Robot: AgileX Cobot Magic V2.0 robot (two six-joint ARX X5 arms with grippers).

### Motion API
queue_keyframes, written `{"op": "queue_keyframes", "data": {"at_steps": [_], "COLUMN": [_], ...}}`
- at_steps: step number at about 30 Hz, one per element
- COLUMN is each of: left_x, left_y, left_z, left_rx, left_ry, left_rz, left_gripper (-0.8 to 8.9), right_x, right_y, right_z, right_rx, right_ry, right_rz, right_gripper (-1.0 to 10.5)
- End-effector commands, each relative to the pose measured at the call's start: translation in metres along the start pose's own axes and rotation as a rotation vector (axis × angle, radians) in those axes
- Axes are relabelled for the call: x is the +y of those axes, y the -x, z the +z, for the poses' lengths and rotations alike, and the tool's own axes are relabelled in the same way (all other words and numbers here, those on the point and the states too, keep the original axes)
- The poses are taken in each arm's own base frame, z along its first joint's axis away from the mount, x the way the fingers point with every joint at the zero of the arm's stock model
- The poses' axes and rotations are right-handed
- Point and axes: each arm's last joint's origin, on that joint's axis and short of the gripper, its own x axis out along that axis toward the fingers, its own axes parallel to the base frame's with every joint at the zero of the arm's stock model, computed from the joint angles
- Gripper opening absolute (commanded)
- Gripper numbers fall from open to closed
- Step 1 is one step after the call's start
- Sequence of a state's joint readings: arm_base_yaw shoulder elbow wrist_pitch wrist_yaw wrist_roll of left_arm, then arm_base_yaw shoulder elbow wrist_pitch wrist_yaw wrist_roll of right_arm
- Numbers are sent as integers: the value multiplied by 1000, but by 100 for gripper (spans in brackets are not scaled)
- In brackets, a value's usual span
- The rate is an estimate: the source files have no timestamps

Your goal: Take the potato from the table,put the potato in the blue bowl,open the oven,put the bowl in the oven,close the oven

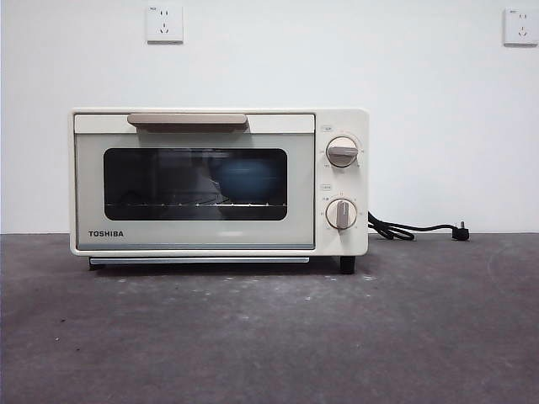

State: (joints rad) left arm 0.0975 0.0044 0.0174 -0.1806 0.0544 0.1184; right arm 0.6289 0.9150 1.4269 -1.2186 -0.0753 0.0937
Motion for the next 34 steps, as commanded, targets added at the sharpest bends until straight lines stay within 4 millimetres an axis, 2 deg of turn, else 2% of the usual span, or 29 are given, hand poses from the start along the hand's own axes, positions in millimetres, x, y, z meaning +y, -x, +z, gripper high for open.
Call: {"op": "queue_keyframes", "data": {"at_steps": [1,3,8,16,21,26,30,34], "left_x": [0,0,0,0,0,0,0,0], "left_y": [-1,-1,-1,-1,-1,-1,-1,-1], "left_z": [-3,-3,-3,-3,-3,-3,-3,-3], "left_rx": [9,9,9,9,9,9,9,9], "left_ry": [12,12,12,12,12,12,12,12], "left_rz": [3,3,3,3,3,3,3,3], "left_gripper": [-4,-4,-4,-4,-4,-4,-4,-4], "right_x": [0,0,-4,-16,-18,-16,-17,-26], "right_y": [2,2,7,42,71,85,76,47], "right_z": [0,0,-2,-20,-33,-34,-44,-64], "right_rx": [-12,-13,-35,-158,-330,-602,-759,-839], "right_ry": [-8,-7,43,-55,-212,-144,-102,-75], "right_rz": [-1,-8,-160,-297,-440,-522,-485,-480], "right_gripper": [1,1,2,2,2,2,2,2]}}
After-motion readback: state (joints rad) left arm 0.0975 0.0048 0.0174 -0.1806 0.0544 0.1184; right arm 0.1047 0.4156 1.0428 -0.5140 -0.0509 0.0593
